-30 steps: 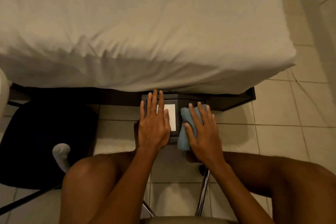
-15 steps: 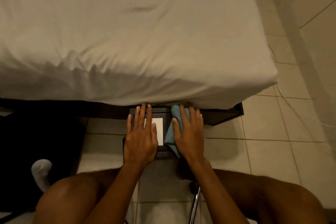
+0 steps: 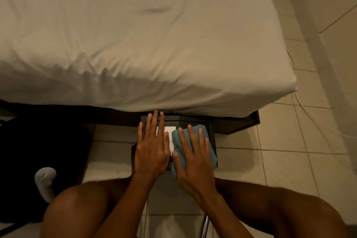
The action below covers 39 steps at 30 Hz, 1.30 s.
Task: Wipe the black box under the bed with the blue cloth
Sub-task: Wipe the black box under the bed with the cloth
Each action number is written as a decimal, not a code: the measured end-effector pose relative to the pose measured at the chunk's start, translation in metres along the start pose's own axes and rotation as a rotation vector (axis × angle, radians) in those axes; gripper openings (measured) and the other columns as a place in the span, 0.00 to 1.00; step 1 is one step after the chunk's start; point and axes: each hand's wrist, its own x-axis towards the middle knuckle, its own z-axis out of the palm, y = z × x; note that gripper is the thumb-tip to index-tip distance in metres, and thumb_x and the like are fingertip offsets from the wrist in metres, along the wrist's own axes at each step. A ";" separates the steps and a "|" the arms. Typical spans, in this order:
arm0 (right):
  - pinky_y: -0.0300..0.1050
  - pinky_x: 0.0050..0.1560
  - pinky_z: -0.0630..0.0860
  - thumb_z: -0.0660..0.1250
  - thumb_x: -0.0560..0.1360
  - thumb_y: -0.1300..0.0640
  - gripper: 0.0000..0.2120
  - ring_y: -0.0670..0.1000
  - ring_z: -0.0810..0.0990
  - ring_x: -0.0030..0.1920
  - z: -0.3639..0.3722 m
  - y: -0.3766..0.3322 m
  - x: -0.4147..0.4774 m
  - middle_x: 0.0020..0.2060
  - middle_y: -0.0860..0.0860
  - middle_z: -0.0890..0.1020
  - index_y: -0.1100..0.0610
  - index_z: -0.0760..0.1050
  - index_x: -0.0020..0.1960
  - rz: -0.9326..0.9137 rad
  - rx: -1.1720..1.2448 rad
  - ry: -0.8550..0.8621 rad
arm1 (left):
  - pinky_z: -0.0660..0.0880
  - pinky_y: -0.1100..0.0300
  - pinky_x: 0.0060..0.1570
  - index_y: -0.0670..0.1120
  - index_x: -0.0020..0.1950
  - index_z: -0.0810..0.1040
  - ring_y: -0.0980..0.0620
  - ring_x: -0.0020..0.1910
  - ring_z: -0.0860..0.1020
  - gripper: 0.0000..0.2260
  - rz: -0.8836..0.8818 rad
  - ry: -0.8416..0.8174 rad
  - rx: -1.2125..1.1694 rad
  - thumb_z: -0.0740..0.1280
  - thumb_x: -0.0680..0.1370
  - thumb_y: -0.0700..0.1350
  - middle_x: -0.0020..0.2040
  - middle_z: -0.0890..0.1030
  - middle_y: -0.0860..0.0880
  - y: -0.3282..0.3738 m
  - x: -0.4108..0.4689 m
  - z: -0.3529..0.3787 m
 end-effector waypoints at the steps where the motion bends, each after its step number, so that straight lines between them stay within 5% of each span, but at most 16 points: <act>1: 0.56 0.77 0.43 0.52 0.81 0.41 0.29 0.51 0.41 0.79 -0.003 0.003 0.013 0.80 0.47 0.48 0.44 0.48 0.79 -0.002 -0.021 0.004 | 0.44 0.51 0.78 0.47 0.81 0.46 0.50 0.81 0.47 0.26 -0.001 -0.002 -0.004 0.46 0.83 0.52 0.82 0.49 0.47 0.000 0.000 -0.001; 11: 0.58 0.77 0.45 0.56 0.79 0.41 0.31 0.55 0.44 0.79 0.006 0.004 0.012 0.79 0.50 0.52 0.43 0.49 0.78 0.058 -0.077 0.091 | 0.46 0.49 0.78 0.48 0.81 0.46 0.52 0.81 0.46 0.26 -0.013 -0.028 -0.022 0.41 0.83 0.54 0.82 0.49 0.48 0.002 0.001 -0.004; 15: 0.62 0.76 0.51 0.54 0.80 0.44 0.27 0.57 0.50 0.78 -0.007 0.027 0.054 0.77 0.54 0.60 0.42 0.52 0.77 0.098 -0.097 0.098 | 0.45 0.49 0.79 0.48 0.81 0.46 0.52 0.81 0.46 0.26 -0.002 -0.021 -0.002 0.46 0.84 0.51 0.82 0.49 0.48 0.002 0.001 -0.005; 18: 0.60 0.77 0.47 0.53 0.80 0.45 0.26 0.55 0.45 0.79 -0.006 0.028 0.020 0.79 0.51 0.54 0.43 0.53 0.78 0.179 -0.019 0.138 | 0.44 0.50 0.79 0.48 0.81 0.44 0.53 0.80 0.44 0.26 -0.002 -0.038 -0.016 0.45 0.84 0.52 0.82 0.47 0.48 0.002 -0.001 -0.006; 24: 0.54 0.77 0.43 0.52 0.81 0.44 0.25 0.54 0.46 0.79 0.003 0.004 0.042 0.79 0.50 0.54 0.44 0.55 0.78 -0.019 -0.026 0.037 | 0.44 0.50 0.78 0.48 0.81 0.45 0.53 0.80 0.44 0.26 -0.003 -0.033 -0.011 0.42 0.84 0.53 0.82 0.47 0.48 0.002 0.000 -0.004; 27: 0.58 0.77 0.47 0.52 0.81 0.44 0.25 0.57 0.52 0.78 -0.004 0.018 0.057 0.76 0.54 0.61 0.45 0.56 0.77 0.138 -0.032 0.124 | 0.42 0.50 0.78 0.48 0.81 0.44 0.53 0.80 0.43 0.26 -0.009 -0.031 -0.003 0.46 0.84 0.52 0.82 0.46 0.48 0.002 0.000 -0.005; 29: 0.58 0.77 0.46 0.53 0.81 0.45 0.25 0.55 0.47 0.79 -0.001 0.013 0.029 0.78 0.52 0.57 0.45 0.56 0.77 0.222 0.039 0.192 | 0.41 0.51 0.78 0.48 0.81 0.44 0.52 0.80 0.44 0.26 -0.006 -0.037 -0.012 0.46 0.84 0.52 0.82 0.47 0.48 0.003 -0.001 -0.006; 34: 0.54 0.77 0.44 0.52 0.81 0.43 0.25 0.53 0.45 0.79 0.009 -0.008 0.033 0.78 0.50 0.56 0.44 0.58 0.77 0.072 0.057 0.092 | 0.43 0.51 0.79 0.48 0.81 0.47 0.51 0.81 0.47 0.26 -0.003 -0.011 -0.025 0.47 0.84 0.51 0.82 0.50 0.47 0.002 0.000 -0.005; 37: 0.57 0.77 0.50 0.52 0.81 0.45 0.24 0.58 0.57 0.76 -0.004 0.012 0.065 0.73 0.54 0.65 0.47 0.60 0.76 0.148 -0.011 0.144 | 0.43 0.50 0.79 0.48 0.81 0.46 0.51 0.81 0.46 0.26 -0.001 -0.010 -0.014 0.47 0.84 0.51 0.82 0.48 0.48 0.002 0.000 -0.005; 39: 0.56 0.78 0.48 0.52 0.81 0.46 0.24 0.57 0.52 0.78 -0.005 0.016 0.039 0.76 0.53 0.62 0.47 0.59 0.77 0.245 0.016 0.213 | 0.44 0.49 0.79 0.48 0.81 0.45 0.51 0.81 0.45 0.26 -0.004 -0.022 -0.016 0.46 0.83 0.51 0.82 0.47 0.47 0.003 -0.001 -0.006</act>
